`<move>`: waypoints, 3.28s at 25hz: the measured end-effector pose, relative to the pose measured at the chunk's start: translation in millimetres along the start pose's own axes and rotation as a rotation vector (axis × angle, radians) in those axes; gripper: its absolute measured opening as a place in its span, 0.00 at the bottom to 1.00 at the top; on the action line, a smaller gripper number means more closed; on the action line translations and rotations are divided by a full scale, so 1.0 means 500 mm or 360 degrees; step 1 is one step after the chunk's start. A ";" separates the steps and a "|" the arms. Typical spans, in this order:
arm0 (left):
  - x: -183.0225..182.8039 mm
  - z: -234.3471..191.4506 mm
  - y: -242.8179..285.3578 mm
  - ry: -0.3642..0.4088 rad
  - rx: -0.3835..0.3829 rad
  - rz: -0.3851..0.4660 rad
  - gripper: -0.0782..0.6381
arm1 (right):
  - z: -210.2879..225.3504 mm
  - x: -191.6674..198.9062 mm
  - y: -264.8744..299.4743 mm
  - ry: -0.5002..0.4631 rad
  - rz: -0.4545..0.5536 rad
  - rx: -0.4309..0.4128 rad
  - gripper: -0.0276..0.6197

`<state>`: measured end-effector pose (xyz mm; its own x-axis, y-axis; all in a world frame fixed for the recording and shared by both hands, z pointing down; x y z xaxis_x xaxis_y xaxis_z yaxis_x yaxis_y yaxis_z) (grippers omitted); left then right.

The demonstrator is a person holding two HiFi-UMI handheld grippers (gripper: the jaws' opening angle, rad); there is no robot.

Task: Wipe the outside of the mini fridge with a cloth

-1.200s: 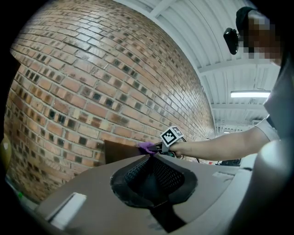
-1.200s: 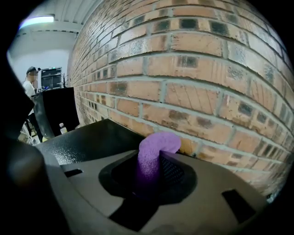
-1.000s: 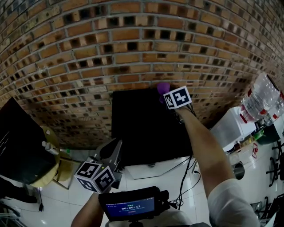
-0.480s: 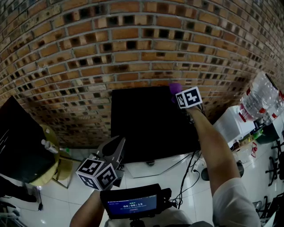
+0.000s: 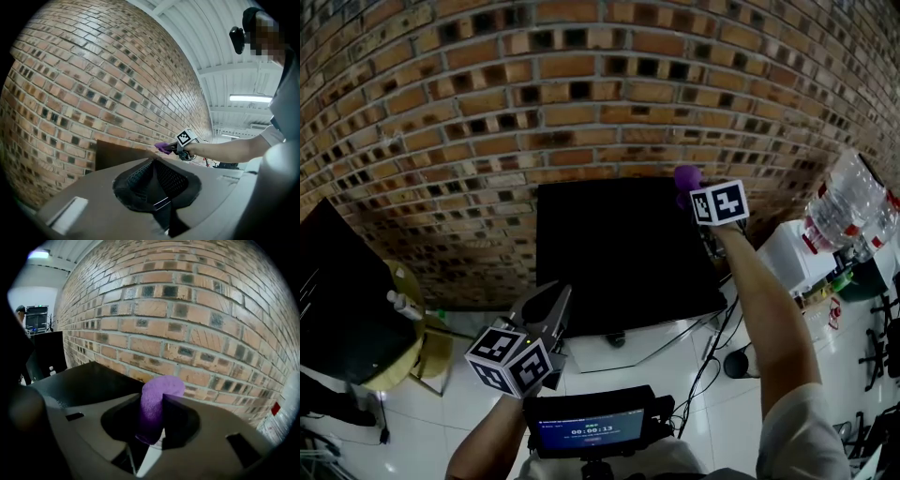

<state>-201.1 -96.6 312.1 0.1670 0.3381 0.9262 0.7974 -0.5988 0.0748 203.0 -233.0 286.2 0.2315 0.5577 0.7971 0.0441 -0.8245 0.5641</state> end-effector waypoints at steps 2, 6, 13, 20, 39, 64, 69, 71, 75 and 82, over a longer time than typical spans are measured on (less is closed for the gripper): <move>0.001 0.001 0.000 -0.0004 0.0011 -0.0001 0.15 | -0.023 -0.014 -0.020 -0.0022 0.0028 -0.0037 0.23; -0.001 0.001 -0.003 -0.0003 0.0029 0.0001 0.15 | -0.091 -0.042 -0.057 -0.0087 0.0091 -0.0141 0.23; -0.003 0.000 -0.012 -0.0017 0.0038 0.0014 0.15 | -0.247 -0.089 -0.094 -0.0226 0.0235 -0.0376 0.23; 0.000 -0.009 -0.034 -0.0034 0.0015 0.0023 0.15 | -0.403 -0.115 -0.067 -0.0295 0.0236 -0.0569 0.23; 0.007 -0.040 -0.065 -0.0085 -0.0052 0.0031 0.15 | -0.646 -0.106 0.005 -0.0494 0.0117 -0.0824 0.23; 0.010 -0.021 -0.013 -0.0083 0.0005 -0.0015 0.15 | -0.411 -0.013 -0.008 -0.0289 0.0045 -0.0575 0.23; 0.008 -0.019 -0.007 -0.0088 0.0005 -0.0013 0.15 | -0.354 0.015 -0.024 -0.0314 0.0016 -0.0495 0.23; 0.006 -0.017 -0.004 -0.0087 0.0005 -0.0010 0.15 | -0.330 0.025 -0.031 -0.0315 0.0008 -0.0464 0.23; 0.003 -0.011 0.001 -0.0083 0.0011 -0.0014 0.15 | -0.286 0.048 -0.044 -0.0299 -0.0010 -0.0424 0.23; -0.002 -0.005 0.006 -0.0066 0.0024 -0.0008 0.15 | -0.221 0.072 -0.061 -0.0250 -0.0057 -0.0354 0.23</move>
<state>-200.3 -100.3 312.3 0.1865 0.3714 0.9096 0.8069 -0.5861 0.0738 102.4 -177.2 321.6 0.3824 0.5499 0.7425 -0.1554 -0.7539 0.6384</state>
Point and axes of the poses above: the fingertips, and each gripper's own axes: y forward along the fingers, z to its right, x out of its underside, the point moved 9 cm from there along -y, backward along the fingers, and after that the axes turned 1 degree about x, right-handed, at the moved point
